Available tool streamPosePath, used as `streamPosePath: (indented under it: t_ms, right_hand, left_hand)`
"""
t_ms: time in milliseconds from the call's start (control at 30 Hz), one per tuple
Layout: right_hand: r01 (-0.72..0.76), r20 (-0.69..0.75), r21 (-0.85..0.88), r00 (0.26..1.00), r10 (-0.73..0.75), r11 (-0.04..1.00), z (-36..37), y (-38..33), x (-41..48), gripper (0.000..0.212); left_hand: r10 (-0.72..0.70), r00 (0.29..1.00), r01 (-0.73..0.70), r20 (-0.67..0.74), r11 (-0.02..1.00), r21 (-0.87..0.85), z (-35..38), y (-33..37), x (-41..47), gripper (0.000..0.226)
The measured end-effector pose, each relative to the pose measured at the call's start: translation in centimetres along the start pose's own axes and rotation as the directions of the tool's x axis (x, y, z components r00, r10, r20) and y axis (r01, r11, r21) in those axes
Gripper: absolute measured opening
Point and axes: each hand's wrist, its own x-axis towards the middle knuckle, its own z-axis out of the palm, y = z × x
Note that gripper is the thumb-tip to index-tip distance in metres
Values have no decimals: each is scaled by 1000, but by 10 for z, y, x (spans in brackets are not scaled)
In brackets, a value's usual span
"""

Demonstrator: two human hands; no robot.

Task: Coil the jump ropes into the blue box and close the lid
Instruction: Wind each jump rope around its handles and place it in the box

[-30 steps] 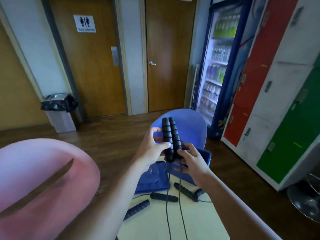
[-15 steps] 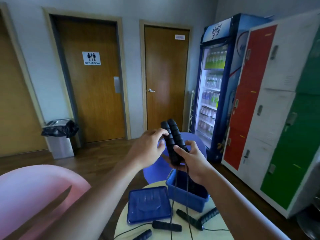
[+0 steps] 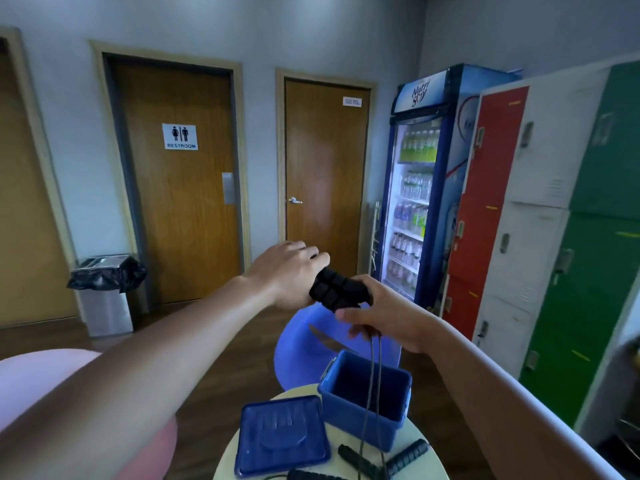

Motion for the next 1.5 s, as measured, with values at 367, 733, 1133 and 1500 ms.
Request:
streamPosePath:
  t_ms: [367, 733, 1133, 1500]
  right_hand:
    - [167, -301, -80, 936, -184, 983, -37, 0, 4, 27]
    - [148, -270, -123, 947, -176, 981, -12, -1, 25, 27]
    - [97, -164, -222, 977, -136, 970, -14, -4, 12, 28]
    - [82, -193, -322, 970, -150, 943, -12, 12, 13, 30]
  left_hand:
    - [-624, 702, 414, 344, -36, -910, -8, -4, 9, 12]
    - [-588, 602, -24, 540, -689, -724, -53, 9, 59, 16]
    - [-660, 432, -21, 614, -688, -725, -52, -16, 58, 17]
    - [-711, 351, 191, 609, -583, -790, -45, -31, 45, 21]
